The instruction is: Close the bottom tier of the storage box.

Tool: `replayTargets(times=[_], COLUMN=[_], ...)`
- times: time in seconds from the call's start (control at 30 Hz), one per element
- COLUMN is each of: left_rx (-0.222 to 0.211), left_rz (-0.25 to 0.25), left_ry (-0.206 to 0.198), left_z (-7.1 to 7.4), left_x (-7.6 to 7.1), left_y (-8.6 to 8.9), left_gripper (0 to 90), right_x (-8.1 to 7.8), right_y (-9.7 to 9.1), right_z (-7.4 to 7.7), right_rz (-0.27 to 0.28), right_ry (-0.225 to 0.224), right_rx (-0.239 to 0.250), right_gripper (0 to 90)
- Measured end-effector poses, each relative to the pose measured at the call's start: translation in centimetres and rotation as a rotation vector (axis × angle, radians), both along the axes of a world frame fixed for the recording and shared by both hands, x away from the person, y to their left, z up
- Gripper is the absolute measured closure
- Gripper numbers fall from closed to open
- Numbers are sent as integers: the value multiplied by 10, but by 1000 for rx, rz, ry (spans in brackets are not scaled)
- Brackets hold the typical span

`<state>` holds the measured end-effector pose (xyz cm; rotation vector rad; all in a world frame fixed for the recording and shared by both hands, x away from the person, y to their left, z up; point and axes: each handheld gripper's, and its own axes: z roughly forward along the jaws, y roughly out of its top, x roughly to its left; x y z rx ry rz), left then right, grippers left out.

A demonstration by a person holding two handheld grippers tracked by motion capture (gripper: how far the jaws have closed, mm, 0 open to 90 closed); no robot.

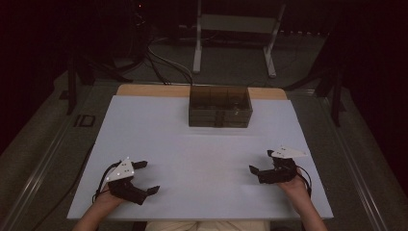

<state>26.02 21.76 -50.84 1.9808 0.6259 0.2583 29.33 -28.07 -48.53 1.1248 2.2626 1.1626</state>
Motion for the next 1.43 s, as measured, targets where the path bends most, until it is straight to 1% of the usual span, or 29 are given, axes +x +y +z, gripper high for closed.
replayTargets(times=[0.07,0.1,0.17,0.23,0.33,0.5,0.57,0.63,0.67,0.83,0.97,1.17,1.43], left_rx=[3,5,4,4,6,3,4,4,4,7,4,-1,-3], left_rz=[-1,-1,-2,-2,-4,-8,-8,-8,-9,-6,-4,-6,-7], left_ry=[0,0,0,0,1,1,2,1,1,3,2,3,4], left_z=[0,0,0,0,-1,-1,-1,-1,0,-1,0,0,0], left_x=[0,0,0,0,0,0,0,0,0,0,-1,-1,0], left_y=[0,0,0,0,-1,-1,-1,-1,-1,-1,0,0,0], left_gripper=[9,9,9,9,9,9,9,9,9,9,9,9,9], right_x=[-5,-8,-12,-16,-20,-16,-13,-10,-9,-9,-11,-12,-12], right_y=[-5,-7,-11,-14,-17,-15,-14,-13,-12,-10,-12,-11,-10], right_z=[-2,-3,-5,-7,-12,-21,-24,-25,-26,-25,-24,-23,-24], right_rz=[-14,-17,-18,-36,-53,-77,-82,-88,-85,-74,-71,-75,-72], right_ry=[-7,-5,-13,-12,-23,-19,-8,-4,-3,-4,3,-15,-8], right_rx=[3,-1,9,14,16,-9,-25,-27,-24,-44,-35,-49,-48], right_gripper=[37,37,37,37,37,38,38,39,38,39,39,39,39])
